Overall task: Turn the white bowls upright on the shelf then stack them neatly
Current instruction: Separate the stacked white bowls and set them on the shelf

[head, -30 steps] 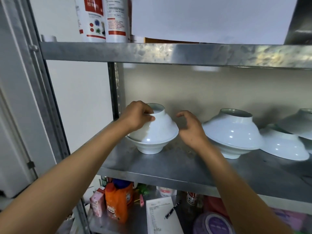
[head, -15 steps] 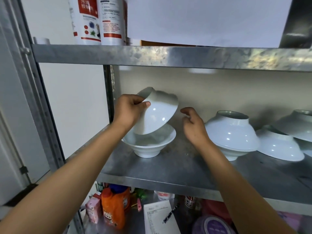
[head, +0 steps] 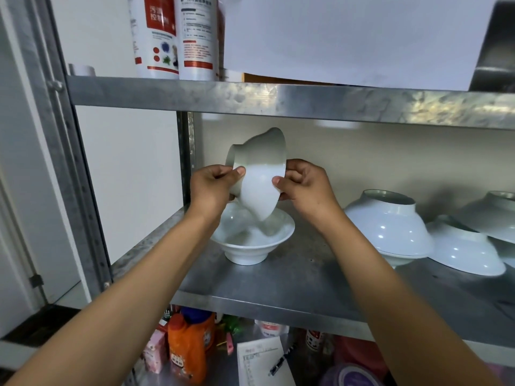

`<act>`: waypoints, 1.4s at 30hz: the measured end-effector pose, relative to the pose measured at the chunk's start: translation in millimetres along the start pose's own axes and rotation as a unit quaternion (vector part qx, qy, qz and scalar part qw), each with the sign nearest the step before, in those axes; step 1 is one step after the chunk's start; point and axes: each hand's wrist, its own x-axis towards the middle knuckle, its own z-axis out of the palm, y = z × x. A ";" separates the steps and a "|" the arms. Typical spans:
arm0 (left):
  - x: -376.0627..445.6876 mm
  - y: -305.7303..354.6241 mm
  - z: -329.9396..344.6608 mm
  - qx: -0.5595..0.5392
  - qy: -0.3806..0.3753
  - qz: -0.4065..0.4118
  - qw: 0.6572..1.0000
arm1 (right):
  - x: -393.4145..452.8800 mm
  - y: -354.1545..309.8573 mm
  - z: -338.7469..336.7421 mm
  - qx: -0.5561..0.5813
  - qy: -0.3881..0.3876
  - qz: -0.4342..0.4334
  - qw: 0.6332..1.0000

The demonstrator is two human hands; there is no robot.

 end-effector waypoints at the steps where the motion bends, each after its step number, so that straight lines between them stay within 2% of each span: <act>1: 0.3 0.6 -1.8 0.004 -0.008 0.002 1.000 | 1.5 -1.9 0.4 -0.013 -0.001 -0.002 1.000; 8: 10.1 3.1 -5.0 0.110 -0.085 0.065 0.988 | 23.9 -4.3 -7.5 -0.098 0.066 -0.043 0.992; 11: 21.8 -2.5 -8.1 0.250 -0.096 0.114 0.957 | 35.6 -3.5 -3.2 -0.188 0.069 -0.060 0.978; 15: 34.4 -13.8 -17.1 0.375 -0.099 0.137 0.912 | 55.1 1.1 -3.3 -0.359 0.039 -0.081 0.929; 21: 48.1 -29.0 -26.7 0.456 -0.124 0.163 0.866 | 79.8 13.5 -7.3 -0.534 -0.031 -0.135 0.834; 24: 57.4 -38.1 -31.4 0.477 -0.142 0.140 0.856 | 87.2 24.3 -10.1 -0.532 -0.056 -0.132 0.835; 29: 79.6 -58.9 -40.5 0.560 -0.208 0.037 0.802 | 97.7 48.8 -12.3 -0.553 -0.080 -0.118 0.821; 36: 94.2 -71.7 -43.0 0.550 -0.205 -0.022 0.809 | 109.8 73.3 -13.1 -0.582 -0.113 -0.110 0.798; 42: 92.5 -71.3 -50.4 0.539 -0.217 0.011 0.814 | 110.0 86.2 -10.6 -0.576 -0.136 -0.093 0.801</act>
